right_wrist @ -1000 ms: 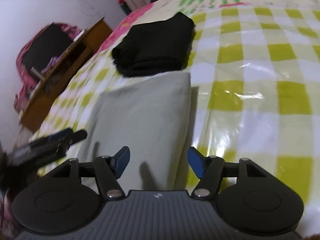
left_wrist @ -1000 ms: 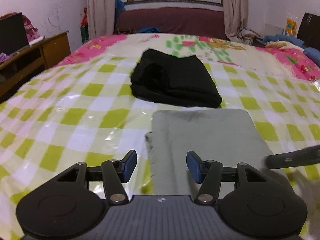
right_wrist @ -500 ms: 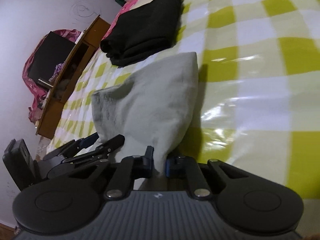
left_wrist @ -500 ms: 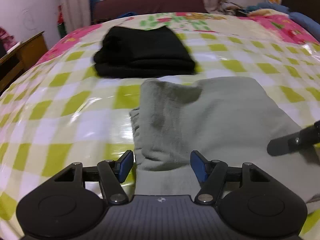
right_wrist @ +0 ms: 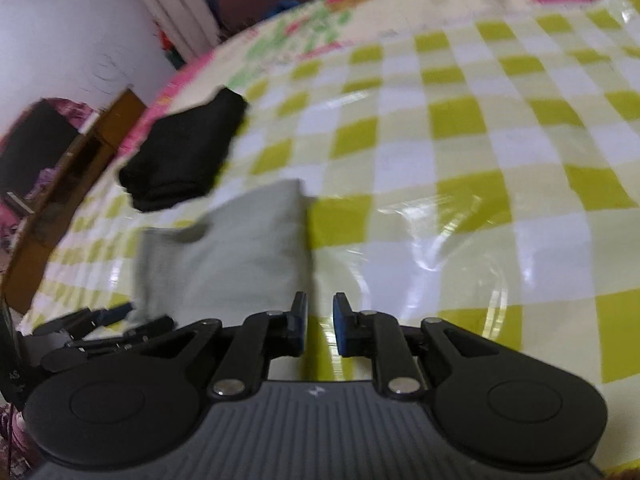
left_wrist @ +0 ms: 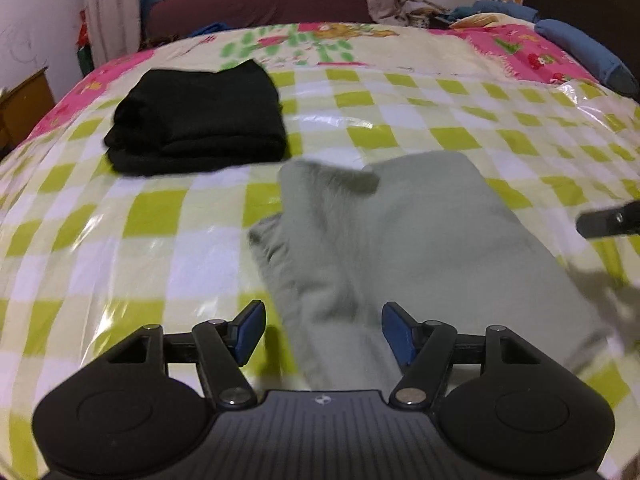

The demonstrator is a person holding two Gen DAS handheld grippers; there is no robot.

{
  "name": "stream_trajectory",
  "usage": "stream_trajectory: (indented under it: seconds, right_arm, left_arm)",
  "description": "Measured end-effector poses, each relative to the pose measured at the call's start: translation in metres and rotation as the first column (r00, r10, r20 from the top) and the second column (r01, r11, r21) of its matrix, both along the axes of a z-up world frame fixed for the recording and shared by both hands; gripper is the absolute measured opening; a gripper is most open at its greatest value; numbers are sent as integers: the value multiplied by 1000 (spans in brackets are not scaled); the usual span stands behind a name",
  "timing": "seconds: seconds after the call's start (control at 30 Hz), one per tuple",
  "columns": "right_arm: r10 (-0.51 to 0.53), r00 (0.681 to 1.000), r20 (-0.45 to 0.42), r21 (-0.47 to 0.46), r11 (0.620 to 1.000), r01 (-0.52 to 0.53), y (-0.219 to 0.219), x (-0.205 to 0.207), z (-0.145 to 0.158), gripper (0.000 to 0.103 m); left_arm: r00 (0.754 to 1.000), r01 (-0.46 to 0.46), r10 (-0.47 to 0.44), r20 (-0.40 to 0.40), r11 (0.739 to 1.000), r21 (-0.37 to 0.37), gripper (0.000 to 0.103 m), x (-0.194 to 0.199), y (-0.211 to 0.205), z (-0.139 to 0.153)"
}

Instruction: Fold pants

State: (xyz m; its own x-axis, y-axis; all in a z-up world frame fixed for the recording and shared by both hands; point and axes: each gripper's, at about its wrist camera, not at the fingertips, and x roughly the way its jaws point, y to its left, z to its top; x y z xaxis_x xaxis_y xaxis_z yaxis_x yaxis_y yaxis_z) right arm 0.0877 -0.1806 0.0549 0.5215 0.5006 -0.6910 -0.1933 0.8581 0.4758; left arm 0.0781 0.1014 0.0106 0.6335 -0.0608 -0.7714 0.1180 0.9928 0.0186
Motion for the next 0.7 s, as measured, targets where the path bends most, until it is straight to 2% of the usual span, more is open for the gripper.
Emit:
stream_trajectory:
  seconds: [0.07, 0.13, 0.27, 0.37, 0.47, 0.53, 0.63, 0.7]
  right_arm:
    - [40, 999, 13, 35, 999, -41, 17, 2, 0, 19]
    - [71, 997, 5, 69, 995, -72, 39, 9, -2, 26]
    - [144, 989, -20, 144, 980, -140, 93, 33, -8, 26]
    - [197, 980, 5, 67, 978, -197, 144, 53, -12, 26]
    - [235, 971, -33, 0, 972, -235, 188, 72, -30, 26]
    - [258, 966, -4, -68, 964, -257, 213, 78, -35, 27]
    - [295, 955, 12, -74, 953, -293, 223, 77, -29, 35]
    - [284, 959, 24, -52, 958, -282, 212, 70, -21, 35]
  left_arm:
    - [1000, -15, 15, -21, 1000, 1, 79, -4, 2, -6]
    - [999, -32, 32, -27, 999, -7, 80, -6, 3, -12]
    - [998, -55, 54, -24, 998, -33, 80, -10, 5, -11]
    - [999, -42, 42, -3, 999, -25, 80, -15, 5, -11]
    - [999, -46, 46, 4, 998, -47, 80, -17, 10, -13]
    - [999, -50, 50, 2, 997, -51, 82, -16, 14, -13]
    - [998, -70, 69, -11, 993, -94, 86, -15, 22, -14]
    - [997, -77, 76, -5, 992, -101, 87, -17, 24, -12]
